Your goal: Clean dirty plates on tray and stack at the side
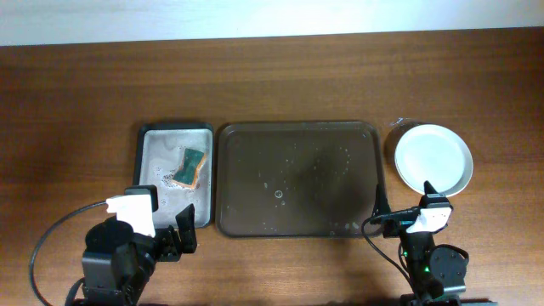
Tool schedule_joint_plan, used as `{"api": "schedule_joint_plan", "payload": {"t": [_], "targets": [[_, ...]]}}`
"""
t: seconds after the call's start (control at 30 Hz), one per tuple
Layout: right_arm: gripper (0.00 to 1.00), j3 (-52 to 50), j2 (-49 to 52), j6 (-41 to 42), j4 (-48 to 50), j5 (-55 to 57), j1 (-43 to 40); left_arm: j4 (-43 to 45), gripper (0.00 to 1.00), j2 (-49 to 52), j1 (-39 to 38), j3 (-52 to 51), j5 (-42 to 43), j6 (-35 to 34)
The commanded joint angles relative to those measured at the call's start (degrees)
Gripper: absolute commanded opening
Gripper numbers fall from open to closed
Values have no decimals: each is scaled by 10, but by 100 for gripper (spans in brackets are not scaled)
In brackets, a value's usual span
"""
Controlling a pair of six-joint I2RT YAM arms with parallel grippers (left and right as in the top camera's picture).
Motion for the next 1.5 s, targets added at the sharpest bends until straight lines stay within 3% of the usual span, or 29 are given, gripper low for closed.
{"api": "schedule_joint_plan", "payload": {"t": [0.0,0.57,0.7,0.83,0.93,1.03,1.13,1.47], "targets": [[99,-3,-5,-4,-5,-5,-3,1,100,-3,-1,-2,4,8],[99,-3,-5,-4,-5,-5,-3,1,100,-36,14,-23,-16,12],[99,-3,-5,-4,-5,-5,-3,163,100,-134,35,-173,-17,12],[99,-3,-5,-4,-5,-5,-3,395,100,-238,35,-345,-17,12],[99,-3,-5,-4,-5,-5,-3,599,99,-281,35,-447,-10,74],[99,-3,-5,-4,-5,-5,-3,584,99,-292,37,-446,-7,143],[99,-3,-5,-4,-5,-5,-3,474,99,-292,39,-446,4,130],[99,-3,-5,-4,-5,-5,-3,477,99,-292,39,-446,8,131]]}}
